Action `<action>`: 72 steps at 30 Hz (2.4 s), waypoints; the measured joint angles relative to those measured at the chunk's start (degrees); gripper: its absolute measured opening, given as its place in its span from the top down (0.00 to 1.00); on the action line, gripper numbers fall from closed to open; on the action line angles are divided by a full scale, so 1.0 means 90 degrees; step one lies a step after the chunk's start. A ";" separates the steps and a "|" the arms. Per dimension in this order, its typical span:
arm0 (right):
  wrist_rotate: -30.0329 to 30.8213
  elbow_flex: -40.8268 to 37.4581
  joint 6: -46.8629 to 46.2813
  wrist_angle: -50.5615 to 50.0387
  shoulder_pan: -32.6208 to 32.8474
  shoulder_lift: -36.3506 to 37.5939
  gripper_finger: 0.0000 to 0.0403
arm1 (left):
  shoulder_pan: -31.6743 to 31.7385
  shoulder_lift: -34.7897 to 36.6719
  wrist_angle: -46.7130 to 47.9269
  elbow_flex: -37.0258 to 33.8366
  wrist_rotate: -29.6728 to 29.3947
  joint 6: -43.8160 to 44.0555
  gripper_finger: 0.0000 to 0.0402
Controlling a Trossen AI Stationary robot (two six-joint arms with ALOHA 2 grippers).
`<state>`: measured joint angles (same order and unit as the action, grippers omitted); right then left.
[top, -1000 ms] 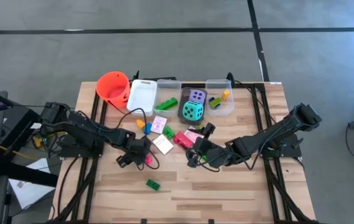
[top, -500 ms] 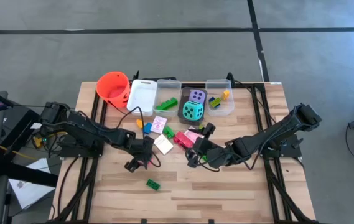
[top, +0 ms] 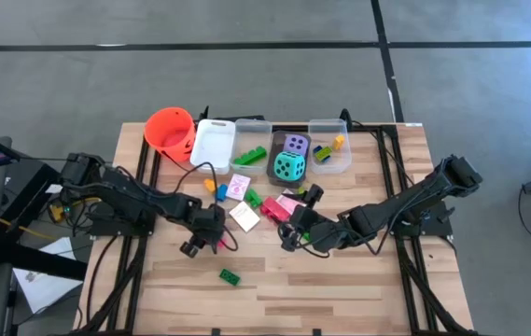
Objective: Pick & Place Toys
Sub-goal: Put the bottom large red game piece into the left transparent bin, then put the top large green game piece into the left transparent bin
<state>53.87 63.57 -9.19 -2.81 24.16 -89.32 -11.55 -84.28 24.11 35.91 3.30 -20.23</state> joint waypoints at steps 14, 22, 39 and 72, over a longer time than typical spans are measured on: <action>0.0000 0.0000 -0.0141 0.0002 -0.0004 0.0000 0.23 | 0.0017 0.0465 -0.1686 -0.0110 -0.0890 0.1498 0.67; 0.0000 0.0000 -0.0155 0.0000 -0.0085 0.0000 0.23 | 0.0035 0.0625 -0.4958 -0.0096 -0.3329 0.1619 0.68; 0.0000 -0.0001 -0.0320 -0.0005 -0.0121 0.0000 0.23 | 0.2834 0.0610 -0.6129 -0.0096 -0.4386 0.2039 0.68; -0.0131 -0.0001 -0.0232 -0.0023 -0.0362 0.0000 0.23 | 0.3637 -0.0648 -0.6996 -0.0088 0.1535 0.2631 0.29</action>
<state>52.69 63.56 -11.28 -3.02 20.91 -89.32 21.18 -90.11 -38.85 35.11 17.12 3.44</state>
